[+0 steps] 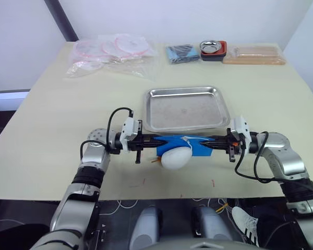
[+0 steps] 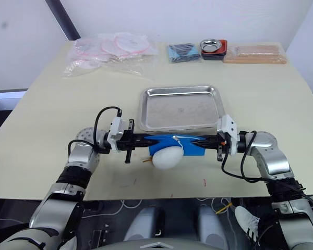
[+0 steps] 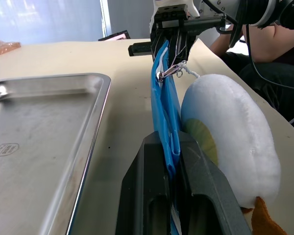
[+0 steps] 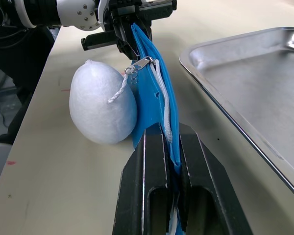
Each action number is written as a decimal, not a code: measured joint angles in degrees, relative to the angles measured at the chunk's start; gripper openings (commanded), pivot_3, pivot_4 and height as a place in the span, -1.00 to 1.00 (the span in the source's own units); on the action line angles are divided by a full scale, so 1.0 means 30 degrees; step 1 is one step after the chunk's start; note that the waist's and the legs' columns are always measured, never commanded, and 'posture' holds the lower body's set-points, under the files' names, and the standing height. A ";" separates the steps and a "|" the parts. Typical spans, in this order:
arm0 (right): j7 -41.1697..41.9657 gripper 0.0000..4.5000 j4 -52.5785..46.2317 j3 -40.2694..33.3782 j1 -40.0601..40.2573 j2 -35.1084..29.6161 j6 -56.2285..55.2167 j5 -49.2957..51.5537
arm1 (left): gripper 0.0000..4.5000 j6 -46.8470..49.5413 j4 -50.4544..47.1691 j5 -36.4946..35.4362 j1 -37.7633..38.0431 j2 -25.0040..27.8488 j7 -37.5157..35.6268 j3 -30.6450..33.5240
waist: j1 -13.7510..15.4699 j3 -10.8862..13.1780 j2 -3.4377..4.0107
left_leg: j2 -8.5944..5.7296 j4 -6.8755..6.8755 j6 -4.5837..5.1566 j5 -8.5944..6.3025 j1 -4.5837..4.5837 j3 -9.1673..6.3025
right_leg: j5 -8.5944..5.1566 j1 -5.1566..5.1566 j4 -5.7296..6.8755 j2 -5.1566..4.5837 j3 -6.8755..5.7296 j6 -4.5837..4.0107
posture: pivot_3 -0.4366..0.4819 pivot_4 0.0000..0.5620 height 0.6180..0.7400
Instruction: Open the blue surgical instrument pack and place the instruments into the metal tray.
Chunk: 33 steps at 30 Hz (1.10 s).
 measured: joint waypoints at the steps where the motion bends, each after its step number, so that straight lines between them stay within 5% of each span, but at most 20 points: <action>1: 0.0004 -0.99 0.0006 0.0000 -0.0002 0.0003 -0.0003 0.0000 | -1.00 0.0000 -0.0001 0.0000 0.0000 0.0001 0.0000 0.0000 | -0.0001 0.0000 0.0000 | 0.0000 -0.0001 0.0000 0.0000 0.0000 0.0000 | 0.0000 0.0000 0.0000 0.0000 0.0000 0.0000 | -0.05 -0.47 1.00; 14: 0.0249 -0.99 0.0285 -0.0064 -0.0109 0.0163 -0.0306 -0.0170 | -1.00 0.0186 -0.0102 0.0019 0.0006 0.0050 0.0098 -0.0008 | -0.0018 0.0000 0.0000 | 0.0002 -0.0001 0.0000 0.0000 0.0002 0.0000 | 0.0000 0.0001 0.0001 0.0002 0.0000 0.0000 | -0.05 -0.47 1.00; 18: 0.0370 -1.00 0.0283 -0.0025 -0.0144 0.0193 -0.0335 -0.0150 | -0.40 0.1176 -0.0402 0.0260 0.0283 0.0182 0.0287 -0.0073 | -0.0053 0.0001 0.0002 | 0.0002 -0.0002 0.0000 0.0000 0.0002 0.0004 | 0.0000 -0.0001 0.0000 0.0002 0.0004 0.0000 | -0.05 -0.47 1.00; 24: 0.0569 -1.00 0.0250 0.0047 -0.0167 0.0287 -0.0319 -0.0010 | 0.89 0.2647 -0.1458 -0.0087 0.1571 0.0661 0.1050 0.0718 | -0.0158 0.0011 -0.0012 | 0.0020 -0.0014 0.0000 0.0000 -0.0019 0.0002 | -0.0002 -0.0025 0.0001 0.0014 0.0009 -0.0004 | -0.05 -0.47 1.00; 33: 0.0494 -1.00 0.0276 -0.0008 -0.0125 0.0276 -0.0327 0.0024 | 0.95 0.5599 -0.6318 -0.2228 0.5322 0.3108 0.1303 0.2449 | -0.0053 0.0021 -0.0006 | 0.0030 -0.0019 -0.0001 0.0000 -0.0013 0.0007 | -0.0002 -0.0026 -0.0003 -0.0009 0.0008 -0.0004 | -0.05 -0.47 1.00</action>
